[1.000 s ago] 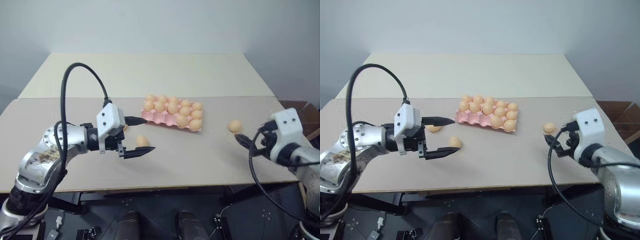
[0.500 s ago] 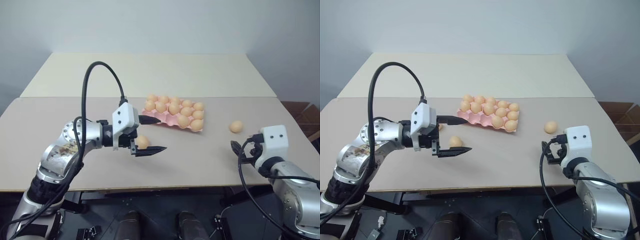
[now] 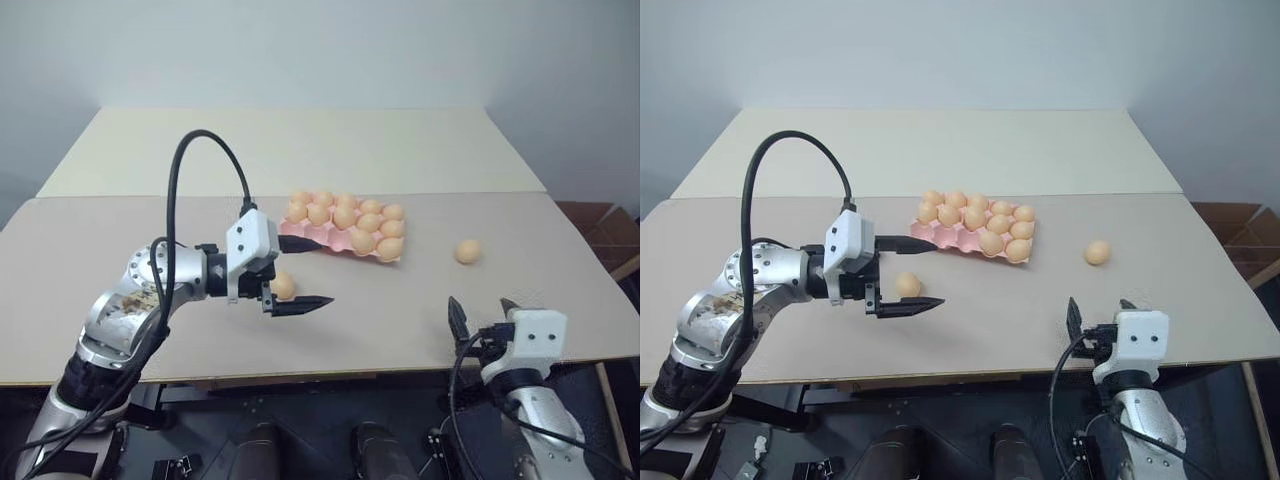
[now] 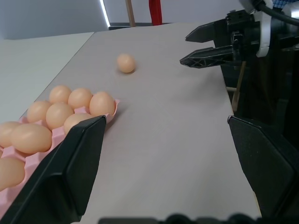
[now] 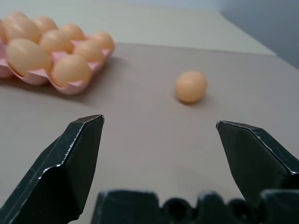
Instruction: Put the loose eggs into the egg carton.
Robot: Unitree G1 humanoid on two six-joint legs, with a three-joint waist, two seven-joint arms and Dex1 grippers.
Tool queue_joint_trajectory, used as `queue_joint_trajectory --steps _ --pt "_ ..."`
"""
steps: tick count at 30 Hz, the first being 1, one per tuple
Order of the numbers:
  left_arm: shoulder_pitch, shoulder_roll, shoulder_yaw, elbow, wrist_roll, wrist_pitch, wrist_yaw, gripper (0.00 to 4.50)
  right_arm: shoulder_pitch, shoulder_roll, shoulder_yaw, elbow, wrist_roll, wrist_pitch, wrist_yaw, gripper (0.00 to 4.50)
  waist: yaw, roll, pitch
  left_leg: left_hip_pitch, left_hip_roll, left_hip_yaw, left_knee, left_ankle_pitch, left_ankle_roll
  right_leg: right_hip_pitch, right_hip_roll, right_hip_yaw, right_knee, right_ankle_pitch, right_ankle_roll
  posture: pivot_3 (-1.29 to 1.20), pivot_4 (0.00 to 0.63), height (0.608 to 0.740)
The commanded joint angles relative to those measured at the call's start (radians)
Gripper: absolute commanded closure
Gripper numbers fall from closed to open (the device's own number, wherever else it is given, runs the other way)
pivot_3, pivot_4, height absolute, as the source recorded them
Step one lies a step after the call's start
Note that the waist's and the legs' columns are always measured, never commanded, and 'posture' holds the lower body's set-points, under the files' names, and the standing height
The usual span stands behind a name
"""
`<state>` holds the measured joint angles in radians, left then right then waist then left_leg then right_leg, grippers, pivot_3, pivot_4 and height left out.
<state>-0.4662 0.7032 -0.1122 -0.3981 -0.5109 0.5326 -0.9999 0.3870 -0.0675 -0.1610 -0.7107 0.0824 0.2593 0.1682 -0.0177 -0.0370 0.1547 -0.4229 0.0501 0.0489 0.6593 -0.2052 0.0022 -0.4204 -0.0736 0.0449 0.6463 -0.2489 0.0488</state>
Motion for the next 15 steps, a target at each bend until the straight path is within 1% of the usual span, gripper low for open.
queue_joint_trajectory --steps 1,5,7,10,13,15 --pt "0.02 0.01 0.039 -0.043 -0.014 0.011 0.018 0.0 0.047 0.008 0.044 0.007 -0.018 -0.166 0.008 0.02 0.001 0.0 0.0 0.0 0.0 0.0 0.0 0.0 0.0 0.0 0.0 0.0 0.0 0.0 0.0 0.0 0.15 0.74" --pt "0.048 0.017 0.056 -0.065 -0.023 0.022 0.027 0.0 0.067 -0.016 0.085 0.051 -0.054 -0.253 0.016 0.02 0.002 0.0 0.0 -0.001 0.0 0.0 0.0 0.0 0.0 0.0 -0.001 0.0 0.0 0.0 -0.001 0.0 0.15 0.74" --pt "0.048 0.016 0.054 -0.069 -0.022 0.023 0.03 0.0 0.053 -0.013 0.09 0.061 -0.055 -0.236 -0.001 0.02 0.003 0.0 0.0 0.0 0.0 0.0 0.0 0.0 0.0 0.0 -0.001 0.0 0.0 0.0 -0.001 0.0 0.15 0.74" --pt "0.037 0.013 0.05 -0.068 -0.021 0.023 0.033 0.0 -0.019 0.011 0.067 0.052 -0.049 -0.132 -0.064 0.02 0.002 0.0 0.0 0.0 0.0 0.0 0.0 0.0 0.0 0.0 -0.001 0.0 0.0 0.0 -0.002 0.0 0.15 0.74" --pt "0.022 0.008 0.04 -0.059 -0.013 0.016 0.03 0.0 -0.132 0.032 0.027 0.038 -0.046 0.014 -0.137 0.02 0.003 0.0 0.0 0.0 0.0 0.0 0.0 0.0 0.0 0.0 -0.001 0.0 0.0 0.003 -0.006 0.0 0.15 0.74" --pt "0.012 0.005 0.036 -0.055 -0.012 0.016 0.027 0.0 -0.211 0.029 0.004 0.039 -0.052 0.099 -0.172 0.02 0.003 0.0 0.0 0.0 0.0 0.0 0.0 0.0 0.0 0.0 0.0 0.0 0.0 0.003 -0.006 0.0 0.15 0.74"
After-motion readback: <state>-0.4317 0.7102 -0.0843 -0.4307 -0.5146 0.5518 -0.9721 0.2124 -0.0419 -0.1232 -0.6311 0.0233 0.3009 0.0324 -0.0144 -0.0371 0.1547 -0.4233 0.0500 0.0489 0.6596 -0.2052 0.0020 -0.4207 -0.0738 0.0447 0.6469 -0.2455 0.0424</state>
